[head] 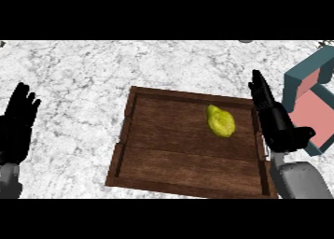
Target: Pick the pear from the tray and place it in the cardboard box
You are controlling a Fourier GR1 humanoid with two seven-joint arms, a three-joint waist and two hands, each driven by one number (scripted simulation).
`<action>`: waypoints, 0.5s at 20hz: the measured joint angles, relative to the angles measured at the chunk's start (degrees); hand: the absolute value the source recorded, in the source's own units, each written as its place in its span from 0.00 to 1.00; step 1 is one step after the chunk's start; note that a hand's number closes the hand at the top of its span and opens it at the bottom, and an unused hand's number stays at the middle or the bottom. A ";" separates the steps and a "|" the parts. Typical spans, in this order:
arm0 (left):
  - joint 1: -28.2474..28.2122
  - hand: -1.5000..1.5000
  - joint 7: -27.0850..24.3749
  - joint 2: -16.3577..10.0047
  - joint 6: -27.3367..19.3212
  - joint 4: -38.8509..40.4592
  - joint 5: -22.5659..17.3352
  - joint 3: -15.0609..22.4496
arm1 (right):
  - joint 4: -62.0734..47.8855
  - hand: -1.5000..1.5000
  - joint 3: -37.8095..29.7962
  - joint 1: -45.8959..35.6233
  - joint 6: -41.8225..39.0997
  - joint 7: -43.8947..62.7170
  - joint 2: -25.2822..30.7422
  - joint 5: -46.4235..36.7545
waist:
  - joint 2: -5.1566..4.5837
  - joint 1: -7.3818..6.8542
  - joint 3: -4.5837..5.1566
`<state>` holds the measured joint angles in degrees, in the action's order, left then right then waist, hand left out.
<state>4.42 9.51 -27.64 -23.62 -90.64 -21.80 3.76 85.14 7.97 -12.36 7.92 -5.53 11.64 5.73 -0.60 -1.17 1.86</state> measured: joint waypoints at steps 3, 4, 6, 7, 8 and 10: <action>1.07 0.50 -1.30 0.20 2.44 -0.44 1.54 2.76 | -1.42 0.00 0.44 -0.46 -1.96 4.21 -1.20 2.77 | 0.25 0.73 -0.97; 1.78 0.50 -1.85 0.00 3.85 -1.10 2.21 4.23 | -2.09 0.00 0.74 -0.40 -2.91 6.23 -2.03 4.43 | 0.26 0.97 -1.17; 3.38 0.50 -3.39 -0.48 7.00 -1.89 4.05 7.66 | -3.39 0.00 1.41 0.24 -4.94 10.78 -3.77 8.19 | 0.14 1.93 -1.46; 3.34 0.50 -3.45 -0.51 7.33 -1.93 4.17 8.05 | -2.77 0.00 -1.49 0.53 -2.32 9.70 -5.44 10.06 | 0.48 4.13 -2.06; 4.04 0.50 -3.59 -0.39 8.37 -2.33 4.71 9.58 | -3.16 0.00 0.38 0.29 -3.16 9.83 -2.62 6.56 | 0.47 4.22 -1.87; 5.06 0.50 -4.17 -0.11 10.54 -2.45 5.75 12.37 | -4.09 0.00 4.01 0.66 -4.04 10.39 1.39 0.50 | 0.53 3.90 -1.67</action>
<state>9.49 5.34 -27.75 -13.08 -93.09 -16.05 16.13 81.05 11.98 -11.69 3.88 4.86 13.03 6.23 -0.07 2.73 0.19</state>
